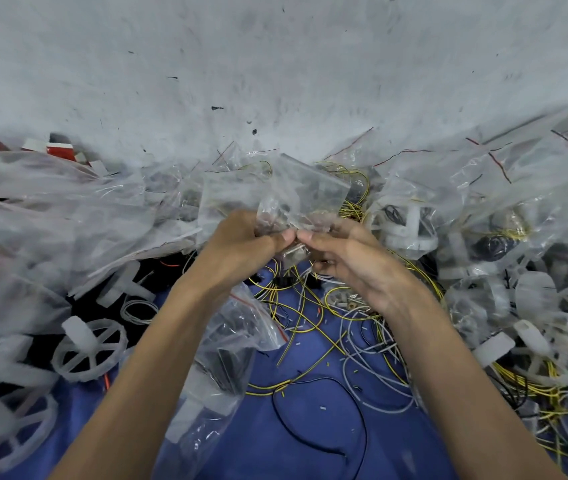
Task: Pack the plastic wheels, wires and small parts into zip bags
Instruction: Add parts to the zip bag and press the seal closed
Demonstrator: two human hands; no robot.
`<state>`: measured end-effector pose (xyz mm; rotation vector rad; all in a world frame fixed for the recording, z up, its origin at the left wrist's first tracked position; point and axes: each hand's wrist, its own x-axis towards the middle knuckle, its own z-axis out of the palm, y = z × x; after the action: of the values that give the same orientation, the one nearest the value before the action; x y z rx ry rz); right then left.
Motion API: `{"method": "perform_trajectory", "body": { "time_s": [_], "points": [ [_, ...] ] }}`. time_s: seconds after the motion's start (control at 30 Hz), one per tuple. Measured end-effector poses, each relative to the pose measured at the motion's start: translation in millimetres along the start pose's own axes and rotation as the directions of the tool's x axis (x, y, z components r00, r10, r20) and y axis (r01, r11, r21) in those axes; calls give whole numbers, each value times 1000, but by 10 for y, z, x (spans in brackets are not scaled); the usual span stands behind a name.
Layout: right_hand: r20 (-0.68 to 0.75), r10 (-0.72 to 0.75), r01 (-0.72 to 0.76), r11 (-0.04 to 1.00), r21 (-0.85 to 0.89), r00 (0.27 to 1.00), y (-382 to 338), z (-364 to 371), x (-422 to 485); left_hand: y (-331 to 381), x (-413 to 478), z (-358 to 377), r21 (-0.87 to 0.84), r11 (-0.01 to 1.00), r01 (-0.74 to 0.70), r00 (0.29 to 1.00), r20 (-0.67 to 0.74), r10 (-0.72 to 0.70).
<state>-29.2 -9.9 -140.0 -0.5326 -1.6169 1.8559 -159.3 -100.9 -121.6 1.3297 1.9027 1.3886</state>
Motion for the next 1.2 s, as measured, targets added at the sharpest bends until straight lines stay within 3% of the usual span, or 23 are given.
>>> {"method": "perform_trajectory", "body": {
  "time_s": [0.3,0.53,0.7,0.8,0.9,0.97,1.07,1.2],
  "points": [
    [-64,-86,85,996,-21,994,-9,23,18,29,-3,17,-39,999,-1,999,-48,-1],
    [-42,-33,29,996,-83,999,-18,14,8,87,-67,-38,-74,997,4,994,108,4],
    [68,83,-88,993,84,994,-39,-33,-6,38,-8,-19,-20,999,-25,999,-21,25],
    [24,94,-94,996,4,995,-24,-100,-3,2,1,-99,28,998,-47,989,141,43],
    [-15,112,-113,992,-60,994,-24,-145,0,-89,-12,-254,407,891,-201,930,366,43],
    [-36,118,-120,990,-70,992,-10,-167,6,-151,-22,-362,541,812,-216,905,424,-42],
    [-53,135,-137,990,-23,989,3,-182,12,-235,-25,-536,484,858,-174,847,517,-120],
    [-29,143,-143,990,-2,989,15,-160,14,-316,-30,-664,376,894,-245,765,642,-60]
  ]
}}
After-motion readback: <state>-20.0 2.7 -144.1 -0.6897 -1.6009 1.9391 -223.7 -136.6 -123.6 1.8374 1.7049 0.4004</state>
